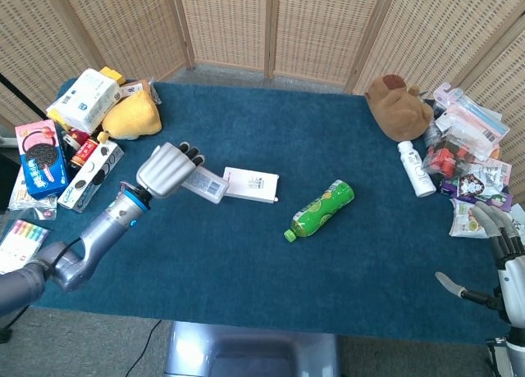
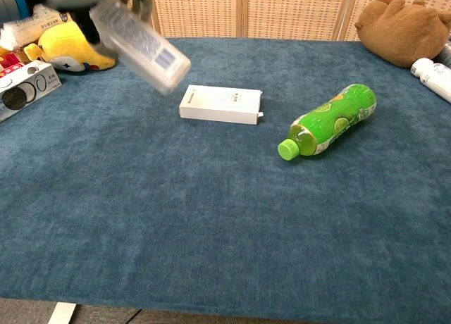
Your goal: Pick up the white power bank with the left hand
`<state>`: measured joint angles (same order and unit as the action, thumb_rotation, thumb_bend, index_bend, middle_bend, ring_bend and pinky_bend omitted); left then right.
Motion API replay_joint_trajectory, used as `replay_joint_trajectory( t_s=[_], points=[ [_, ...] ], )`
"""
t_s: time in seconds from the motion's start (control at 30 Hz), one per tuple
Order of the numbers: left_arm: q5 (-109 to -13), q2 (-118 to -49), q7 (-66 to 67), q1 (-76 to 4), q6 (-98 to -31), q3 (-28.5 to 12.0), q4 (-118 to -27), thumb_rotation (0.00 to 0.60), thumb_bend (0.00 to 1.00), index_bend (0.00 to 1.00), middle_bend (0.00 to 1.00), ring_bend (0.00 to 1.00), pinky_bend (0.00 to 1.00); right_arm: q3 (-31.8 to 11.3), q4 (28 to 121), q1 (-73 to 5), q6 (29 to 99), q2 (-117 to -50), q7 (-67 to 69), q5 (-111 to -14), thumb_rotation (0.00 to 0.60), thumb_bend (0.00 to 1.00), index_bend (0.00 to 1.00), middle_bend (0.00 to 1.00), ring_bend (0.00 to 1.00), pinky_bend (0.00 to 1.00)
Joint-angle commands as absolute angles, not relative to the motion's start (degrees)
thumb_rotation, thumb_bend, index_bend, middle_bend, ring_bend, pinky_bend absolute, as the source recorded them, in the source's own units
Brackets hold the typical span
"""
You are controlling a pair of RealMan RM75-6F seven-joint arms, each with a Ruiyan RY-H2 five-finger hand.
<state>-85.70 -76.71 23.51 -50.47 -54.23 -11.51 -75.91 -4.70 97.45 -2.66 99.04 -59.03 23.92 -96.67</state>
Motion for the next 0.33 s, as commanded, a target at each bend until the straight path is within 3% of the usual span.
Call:
replay_joint_trajectory(
  t_s=[0.03, 0.33],
  points=[
    [-83.61, -70.79, 27.11, -50.35, -56.02, -14.23, -82.77, 0.600, 0.00, 0.93, 0.93, 0.87, 0.93, -4.64, 97.69, -2.64, 99.15, -59.05, 23.84, -96.90, 0.600, 0.09, 0.00, 0.00, 0.00, 0.00],
    [-80.33, -63.93, 31.43, -50.79, -57.41, -17.37, -91.19, 0.600, 0.00, 0.93, 0.93, 0.87, 0.93, -4.49, 98.32, -2.36, 99.71, -58.70, 24.10, -97.38, 0.600, 0.09, 0.00, 0.00, 0.00, 0.00]
  ],
)
